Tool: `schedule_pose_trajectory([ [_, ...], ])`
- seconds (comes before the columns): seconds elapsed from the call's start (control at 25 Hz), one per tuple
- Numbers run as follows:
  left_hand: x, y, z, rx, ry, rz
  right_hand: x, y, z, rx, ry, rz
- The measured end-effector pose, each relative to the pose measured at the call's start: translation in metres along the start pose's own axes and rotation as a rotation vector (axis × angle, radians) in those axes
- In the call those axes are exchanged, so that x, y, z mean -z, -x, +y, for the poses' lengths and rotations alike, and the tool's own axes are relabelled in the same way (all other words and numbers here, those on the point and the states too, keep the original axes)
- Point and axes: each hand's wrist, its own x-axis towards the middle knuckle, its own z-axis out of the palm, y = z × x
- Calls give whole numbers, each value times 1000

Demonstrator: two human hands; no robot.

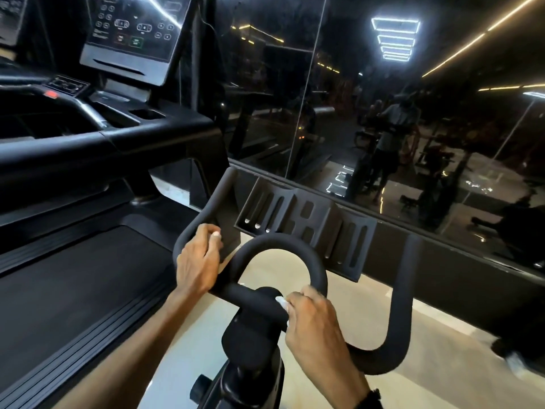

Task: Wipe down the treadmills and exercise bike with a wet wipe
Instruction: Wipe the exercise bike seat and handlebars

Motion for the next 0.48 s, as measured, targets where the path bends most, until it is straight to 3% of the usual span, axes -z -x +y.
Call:
schedule_pose_trajectory([
  [0.32,-4,-6,-3,57,-96,33,-32,-68,-30,10,-127,-170],
  [0.48,-4,-5,6,66,-138,67,-40,-63,-33,129,-125,-83],
])
